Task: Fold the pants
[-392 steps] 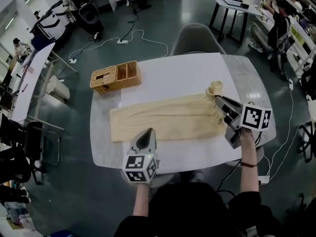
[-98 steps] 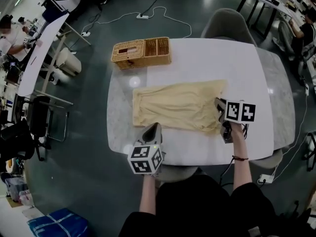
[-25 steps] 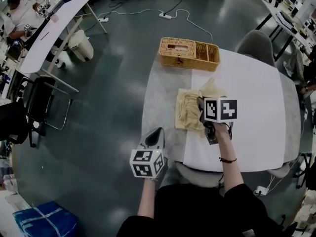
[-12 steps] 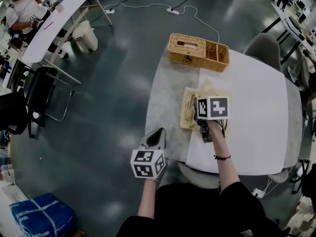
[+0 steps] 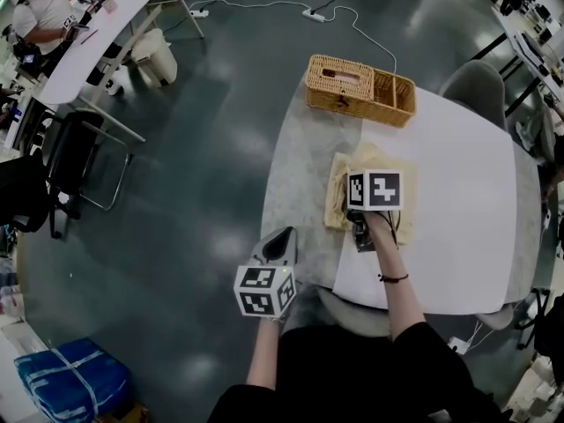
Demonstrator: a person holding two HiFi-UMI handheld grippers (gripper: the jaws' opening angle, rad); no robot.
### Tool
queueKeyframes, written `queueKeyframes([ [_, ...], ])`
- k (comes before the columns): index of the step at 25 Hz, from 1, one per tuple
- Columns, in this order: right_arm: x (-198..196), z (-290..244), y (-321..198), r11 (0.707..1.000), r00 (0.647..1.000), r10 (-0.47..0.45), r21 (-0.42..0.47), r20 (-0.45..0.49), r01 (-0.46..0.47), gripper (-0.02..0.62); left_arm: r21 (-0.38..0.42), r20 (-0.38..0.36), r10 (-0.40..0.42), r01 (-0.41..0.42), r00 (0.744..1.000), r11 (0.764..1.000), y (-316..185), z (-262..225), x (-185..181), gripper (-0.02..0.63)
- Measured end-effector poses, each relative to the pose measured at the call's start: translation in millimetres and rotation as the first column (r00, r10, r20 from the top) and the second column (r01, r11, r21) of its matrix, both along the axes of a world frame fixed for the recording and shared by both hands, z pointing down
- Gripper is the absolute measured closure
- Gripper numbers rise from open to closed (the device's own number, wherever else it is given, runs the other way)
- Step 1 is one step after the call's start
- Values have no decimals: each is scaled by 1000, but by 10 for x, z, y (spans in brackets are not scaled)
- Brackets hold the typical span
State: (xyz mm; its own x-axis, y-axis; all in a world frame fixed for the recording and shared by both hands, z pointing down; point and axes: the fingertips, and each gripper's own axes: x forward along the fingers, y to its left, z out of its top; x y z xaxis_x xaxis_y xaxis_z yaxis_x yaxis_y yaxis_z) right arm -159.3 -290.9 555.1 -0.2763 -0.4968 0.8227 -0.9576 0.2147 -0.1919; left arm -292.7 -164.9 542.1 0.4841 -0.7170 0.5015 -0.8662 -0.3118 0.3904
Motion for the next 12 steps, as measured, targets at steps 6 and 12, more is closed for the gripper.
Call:
queueKeyframes([
  [6, -75, 39, -6, 1000, 999, 11, -10, 53, -11, 556, -7, -2, -2, 2, 1000, 1000, 10, 18, 4, 598],
  [12, -141, 58, -15, 999, 998, 36, 2, 52, -36, 499, -5, 0, -5, 5, 1000, 1000, -1, 13, -14, 598],
])
